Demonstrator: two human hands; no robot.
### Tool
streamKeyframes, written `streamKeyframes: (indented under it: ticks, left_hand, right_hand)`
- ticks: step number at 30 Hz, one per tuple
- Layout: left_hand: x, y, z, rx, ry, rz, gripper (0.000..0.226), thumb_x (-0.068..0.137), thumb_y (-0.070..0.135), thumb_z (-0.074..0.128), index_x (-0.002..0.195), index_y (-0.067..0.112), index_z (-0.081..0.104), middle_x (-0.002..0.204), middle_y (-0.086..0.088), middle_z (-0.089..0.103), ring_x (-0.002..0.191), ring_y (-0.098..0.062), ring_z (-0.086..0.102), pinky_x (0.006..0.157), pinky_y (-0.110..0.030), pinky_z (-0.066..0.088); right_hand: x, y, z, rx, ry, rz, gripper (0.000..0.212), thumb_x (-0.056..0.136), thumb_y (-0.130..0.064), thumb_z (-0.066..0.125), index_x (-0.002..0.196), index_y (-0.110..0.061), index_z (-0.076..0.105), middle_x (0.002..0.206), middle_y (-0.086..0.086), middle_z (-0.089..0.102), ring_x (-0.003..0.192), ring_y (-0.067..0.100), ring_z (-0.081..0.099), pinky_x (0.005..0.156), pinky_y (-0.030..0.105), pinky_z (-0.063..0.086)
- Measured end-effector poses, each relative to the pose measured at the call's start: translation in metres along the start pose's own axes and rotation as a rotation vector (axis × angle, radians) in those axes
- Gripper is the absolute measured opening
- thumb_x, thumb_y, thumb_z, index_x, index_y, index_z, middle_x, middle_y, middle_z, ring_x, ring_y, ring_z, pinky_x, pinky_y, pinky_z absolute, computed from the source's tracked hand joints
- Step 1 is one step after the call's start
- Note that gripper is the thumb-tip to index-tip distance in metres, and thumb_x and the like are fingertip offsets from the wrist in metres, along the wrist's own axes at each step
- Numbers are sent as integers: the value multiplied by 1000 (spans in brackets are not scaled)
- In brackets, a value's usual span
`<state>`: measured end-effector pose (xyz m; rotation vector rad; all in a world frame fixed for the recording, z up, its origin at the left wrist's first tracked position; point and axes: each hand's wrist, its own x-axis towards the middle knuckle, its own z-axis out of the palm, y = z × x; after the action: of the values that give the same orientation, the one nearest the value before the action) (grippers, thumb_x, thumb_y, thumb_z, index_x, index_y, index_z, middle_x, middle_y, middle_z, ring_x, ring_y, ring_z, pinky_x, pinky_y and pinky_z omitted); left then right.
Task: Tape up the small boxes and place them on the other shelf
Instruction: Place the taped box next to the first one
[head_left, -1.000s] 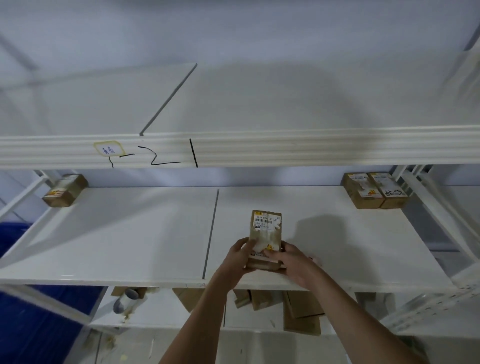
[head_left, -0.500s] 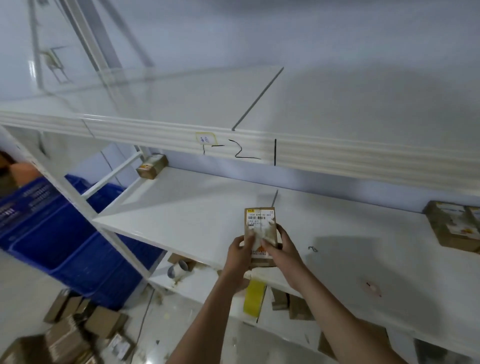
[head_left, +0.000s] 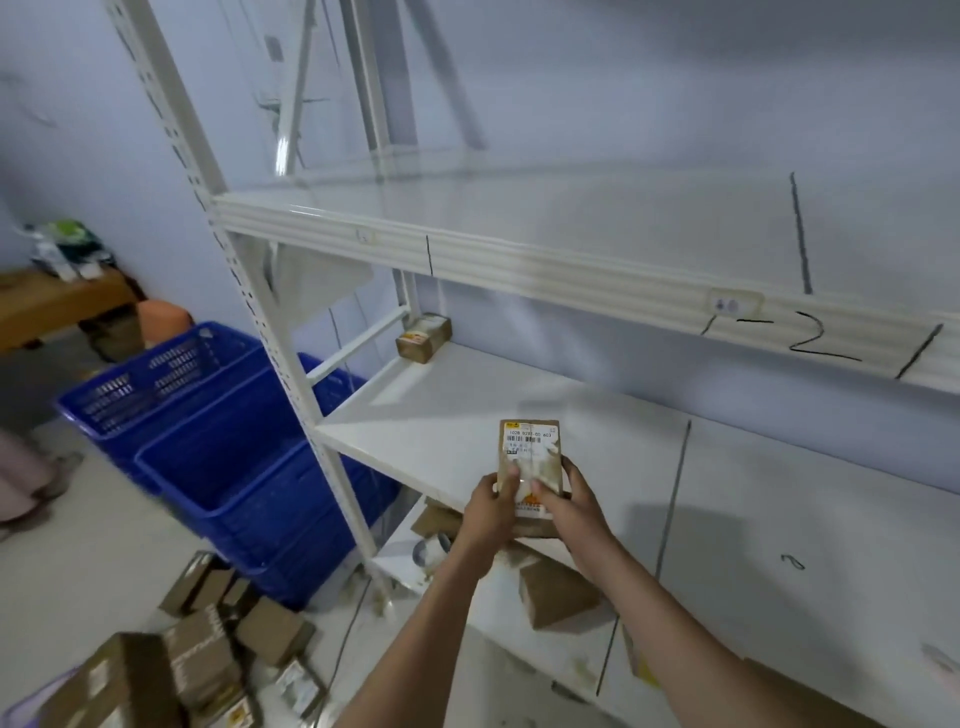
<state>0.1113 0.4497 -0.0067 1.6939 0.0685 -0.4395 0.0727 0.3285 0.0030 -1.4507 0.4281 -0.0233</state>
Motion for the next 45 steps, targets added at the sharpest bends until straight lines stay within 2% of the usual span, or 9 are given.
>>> streamKeyframes:
  ticks: [4, 7, 11, 13, 20, 32, 36, 39, 45]
  left_hand:
    - [23, 5, -39, 54, 14, 4, 64, 94, 69, 43, 128, 16, 55, 110, -7, 72, 93, -26, 72, 58, -28, 55]
    - [45, 9, -59, 29, 18, 2, 66, 93, 69, 44, 129, 16, 55, 112, -5, 72, 93, -20, 72, 69, -28, 59]
    - [85, 11, -76, -12, 44, -3, 70, 91, 71, 45, 131, 14, 54, 114, -7, 71, 95, -21, 73, 84, -40, 61]
    - [111, 11, -84, -2, 65, -16, 75, 87, 74, 48, 131, 13, 54, 111, -8, 72, 93, -22, 73, 85, -44, 60]
    - [173, 33, -117, -31, 29, -86, 43, 101, 51, 46, 130, 19, 51, 110, -6, 71, 91, -21, 73, 80, -36, 61]
    - [254, 52, -168, 22, -67, -130, 35, 102, 28, 52, 135, 25, 41, 110, -4, 68, 94, -20, 70, 87, -41, 58]
    - [282, 52, -187, 30, -105, -96, 36, 100, 30, 56, 133, 25, 42, 115, -6, 68, 96, -20, 71, 83, -39, 59]
    - [305, 53, -203, 65, -147, -67, 42, 97, 36, 60, 135, 26, 44, 116, -7, 70, 94, -20, 73, 75, -35, 61]
    - [339, 36, -223, 206, -210, -67, 44, 89, 46, 60, 129, 34, 48, 114, -10, 69, 93, -22, 72, 76, -41, 63]
  right_hand:
    - [18, -9, 41, -46, 2, 8, 45, 98, -21, 64, 135, -38, 46, 120, -5, 68, 93, 15, 73, 71, 30, 62]
    - [38, -16, 62, -98, -1, 5, 42, 99, -21, 62, 135, -36, 46, 121, -4, 66, 91, 10, 71, 58, 18, 56]
    - [77, -19, 84, -155, 7, -9, 49, 98, -25, 63, 143, -30, 45, 123, -2, 66, 90, 10, 71, 57, 16, 54]
    - [100, -19, 94, -153, 4, -10, 48, 98, -26, 64, 142, -29, 45, 121, 0, 66, 88, 9, 70, 54, 13, 52]
    - [179, -25, 125, -146, 32, 26, 37, 96, -24, 64, 131, -22, 53, 105, -1, 68, 81, 6, 67, 48, 10, 47]
    - [266, -29, 170, -183, 109, 66, 38, 96, -25, 64, 130, -19, 47, 104, -6, 63, 84, 3, 62, 63, 19, 45]
    - [284, -33, 191, -180, 177, 70, 47, 92, -36, 69, 130, -21, 46, 115, 1, 62, 96, 16, 64, 71, 27, 47]
    - [299, -31, 205, -207, 253, 102, 50, 90, -39, 70, 128, -20, 44, 113, 3, 63, 90, 15, 63, 77, 31, 47]
    - [317, -18, 234, -306, 360, 181, 52, 89, -40, 70, 126, -17, 42, 122, 9, 62, 103, 26, 65, 91, 40, 54]
